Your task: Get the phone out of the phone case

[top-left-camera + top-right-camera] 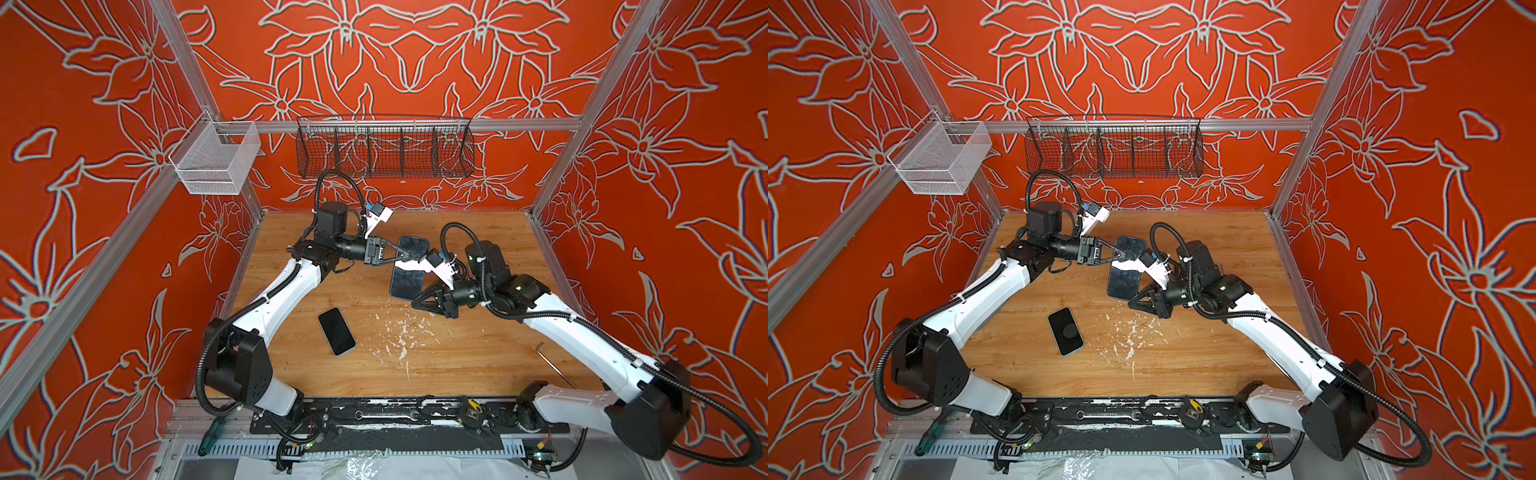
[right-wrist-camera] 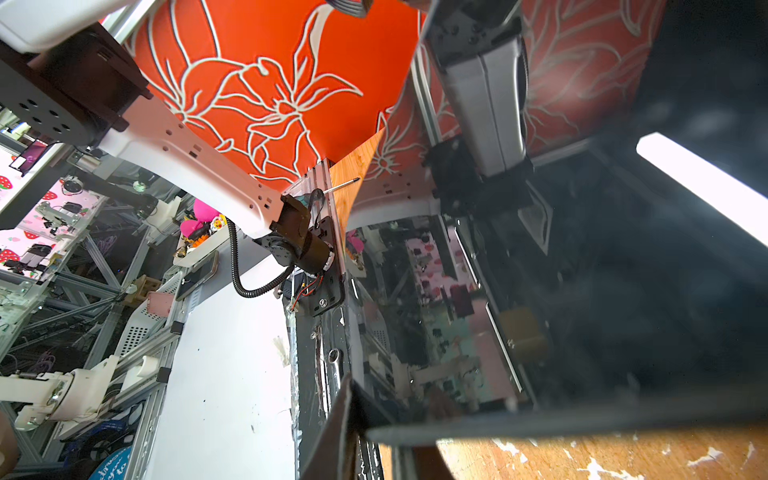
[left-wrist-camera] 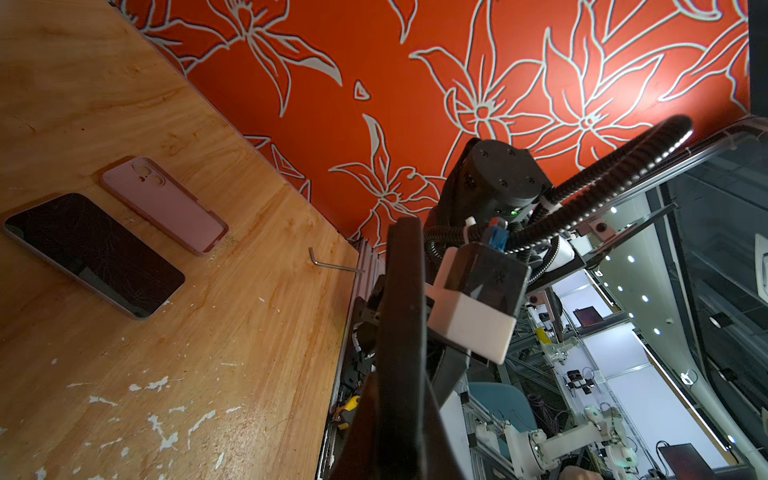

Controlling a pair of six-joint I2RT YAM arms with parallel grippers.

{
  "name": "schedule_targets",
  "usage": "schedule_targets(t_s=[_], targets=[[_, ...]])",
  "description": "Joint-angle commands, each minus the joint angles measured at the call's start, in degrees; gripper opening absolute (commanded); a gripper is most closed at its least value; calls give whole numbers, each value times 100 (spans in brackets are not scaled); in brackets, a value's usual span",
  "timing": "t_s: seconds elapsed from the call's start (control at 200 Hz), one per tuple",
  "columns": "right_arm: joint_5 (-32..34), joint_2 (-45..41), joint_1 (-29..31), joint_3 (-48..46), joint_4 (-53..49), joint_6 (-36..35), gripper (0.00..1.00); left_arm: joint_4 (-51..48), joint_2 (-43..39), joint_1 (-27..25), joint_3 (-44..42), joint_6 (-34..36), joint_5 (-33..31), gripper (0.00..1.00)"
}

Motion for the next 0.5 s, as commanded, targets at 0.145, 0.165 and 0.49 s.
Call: schedule_targets(t_s=[0.145, 0.165, 0.49], targets=[[-75, -309, 105, 160, 414, -467, 4, 484, 243, -97, -96, -574, -191, 0], [-86, -309, 105, 167, 416, -483, 4, 502, 257, -103, -88, -594, -184, 0], [-8, -366, 134, 268, 217, -787, 4, 1085, 566, -160, -56, -1204, -181, 0]])
